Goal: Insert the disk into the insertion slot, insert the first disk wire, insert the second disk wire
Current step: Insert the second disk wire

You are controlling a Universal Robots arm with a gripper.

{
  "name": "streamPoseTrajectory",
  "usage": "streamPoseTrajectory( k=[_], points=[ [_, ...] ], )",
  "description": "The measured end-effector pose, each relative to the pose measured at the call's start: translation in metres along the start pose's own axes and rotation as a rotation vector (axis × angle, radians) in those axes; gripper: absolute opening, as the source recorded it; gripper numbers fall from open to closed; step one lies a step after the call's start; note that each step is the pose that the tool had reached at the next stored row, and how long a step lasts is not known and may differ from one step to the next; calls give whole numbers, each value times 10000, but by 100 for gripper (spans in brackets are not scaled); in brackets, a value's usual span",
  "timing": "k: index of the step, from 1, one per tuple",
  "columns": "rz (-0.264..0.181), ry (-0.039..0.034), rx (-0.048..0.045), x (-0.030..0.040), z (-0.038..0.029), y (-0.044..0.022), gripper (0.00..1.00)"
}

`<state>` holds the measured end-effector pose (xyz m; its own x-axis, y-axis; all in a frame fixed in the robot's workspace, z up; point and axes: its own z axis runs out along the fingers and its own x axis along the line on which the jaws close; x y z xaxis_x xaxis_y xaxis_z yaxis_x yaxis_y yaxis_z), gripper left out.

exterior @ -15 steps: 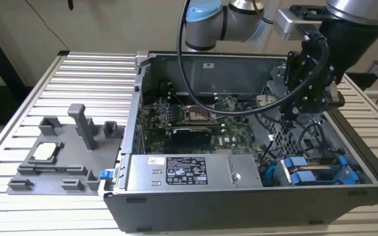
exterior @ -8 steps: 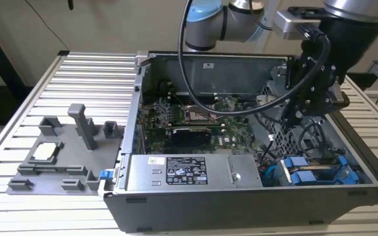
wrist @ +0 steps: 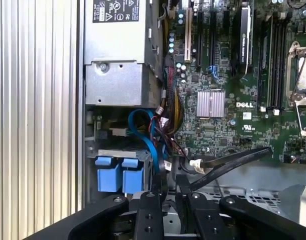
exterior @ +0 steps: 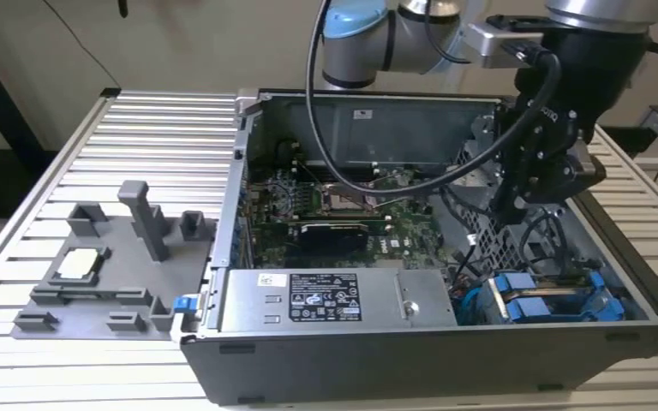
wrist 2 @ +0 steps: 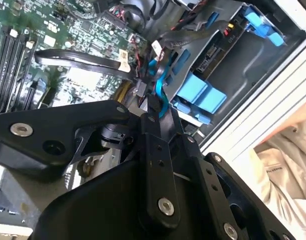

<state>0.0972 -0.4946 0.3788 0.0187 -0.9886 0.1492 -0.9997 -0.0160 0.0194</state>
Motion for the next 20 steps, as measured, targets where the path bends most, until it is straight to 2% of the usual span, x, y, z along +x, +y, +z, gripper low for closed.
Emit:
streamPoseTrajectory(
  k=[4, 9, 13, 16, 17, 18, 20],
  points=[
    [6, 11, 268, -25, 43, 66, 26],
    [-8, 19, 534, -80, 103, 138, 26],
    [-134, 88, 775, -126, 131, 150, 26],
    [-193, 100, 973, -153, 151, 167, 26],
    [-192, 109, 1003, -158, 152, 176, 26],
    [-195, 140, 1020, -161, 153, 182, 26],
    [-209, 266, 1059, -165, 153, 190, 26]
  ],
)
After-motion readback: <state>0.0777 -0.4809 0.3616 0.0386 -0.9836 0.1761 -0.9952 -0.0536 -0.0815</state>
